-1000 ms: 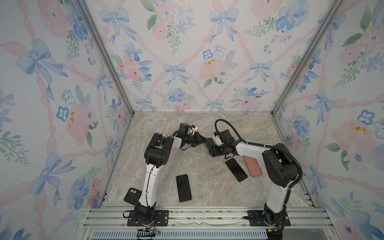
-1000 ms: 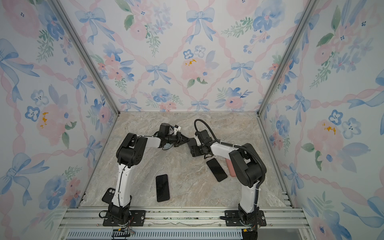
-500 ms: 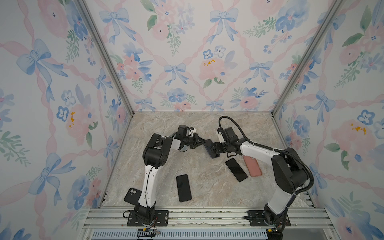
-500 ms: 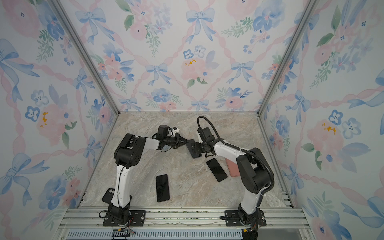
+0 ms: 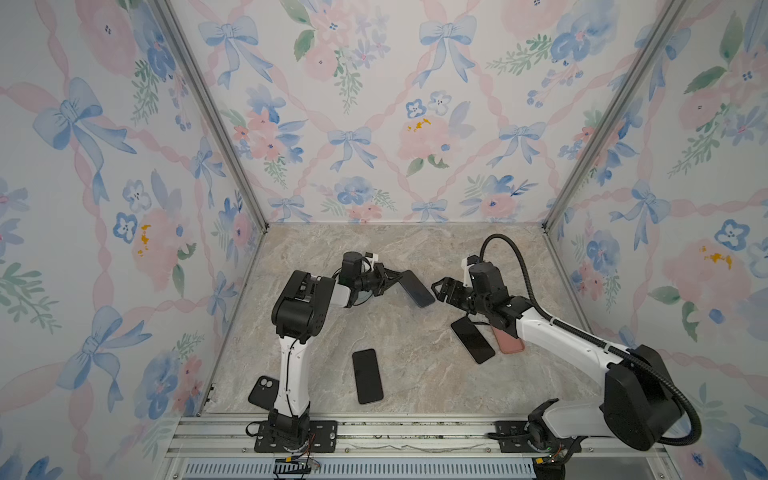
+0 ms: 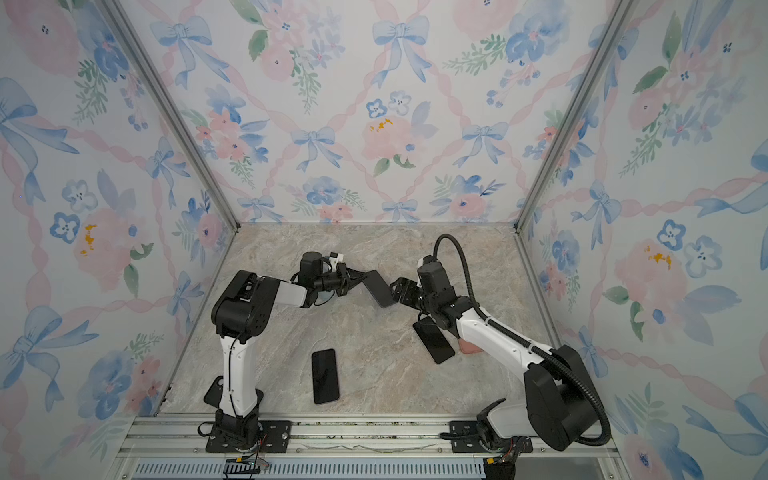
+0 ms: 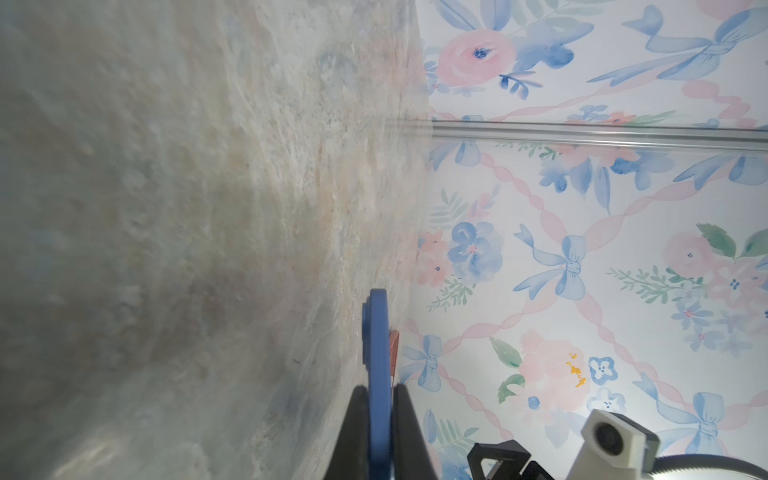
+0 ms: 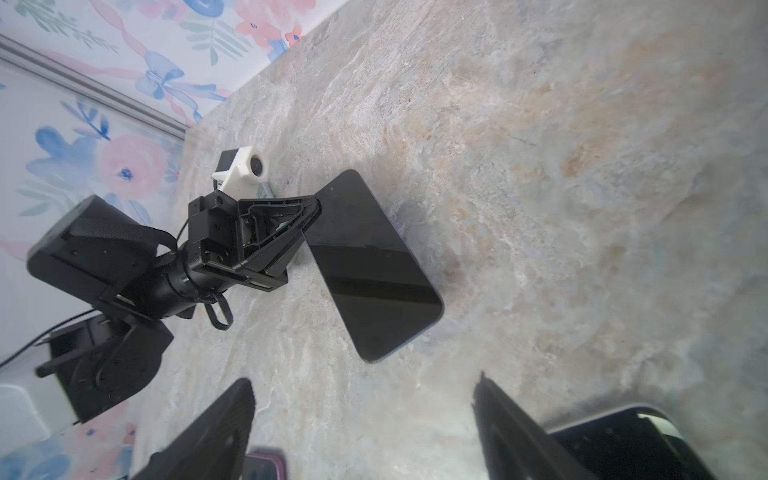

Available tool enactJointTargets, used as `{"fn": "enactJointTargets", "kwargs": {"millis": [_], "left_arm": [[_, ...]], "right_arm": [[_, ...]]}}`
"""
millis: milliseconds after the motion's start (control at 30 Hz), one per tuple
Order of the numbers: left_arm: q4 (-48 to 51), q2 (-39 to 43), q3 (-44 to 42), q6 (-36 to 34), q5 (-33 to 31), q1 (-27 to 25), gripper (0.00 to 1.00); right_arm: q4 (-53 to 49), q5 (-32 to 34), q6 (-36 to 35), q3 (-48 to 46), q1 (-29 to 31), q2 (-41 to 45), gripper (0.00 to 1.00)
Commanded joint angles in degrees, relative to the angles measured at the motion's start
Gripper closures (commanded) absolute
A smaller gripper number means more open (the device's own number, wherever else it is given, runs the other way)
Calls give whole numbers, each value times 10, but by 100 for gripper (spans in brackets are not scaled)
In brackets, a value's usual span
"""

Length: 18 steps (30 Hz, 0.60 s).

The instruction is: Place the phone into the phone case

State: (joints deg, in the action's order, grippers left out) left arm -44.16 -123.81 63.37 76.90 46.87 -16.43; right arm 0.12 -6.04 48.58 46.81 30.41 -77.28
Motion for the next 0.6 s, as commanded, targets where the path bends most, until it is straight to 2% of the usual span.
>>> {"fn": "enactJointTargets", "kwargs": {"millis": [0,133,267,567], "left_arm": [[-107,37,-15,66,-9,2,100],[-118,58,-28,75,-20,1,100],[-125,73,-40,84,-28,0,100],[-165,81,-58,117,-34,-4,100]], "right_arm": [[133,-40,143,-42,-10,13,17],[276,-78,238,-91,-20,-11,19],[387,-102,290,-114,-25,-57,23],[468,-102,321,-118,-25,-127,33]]}}
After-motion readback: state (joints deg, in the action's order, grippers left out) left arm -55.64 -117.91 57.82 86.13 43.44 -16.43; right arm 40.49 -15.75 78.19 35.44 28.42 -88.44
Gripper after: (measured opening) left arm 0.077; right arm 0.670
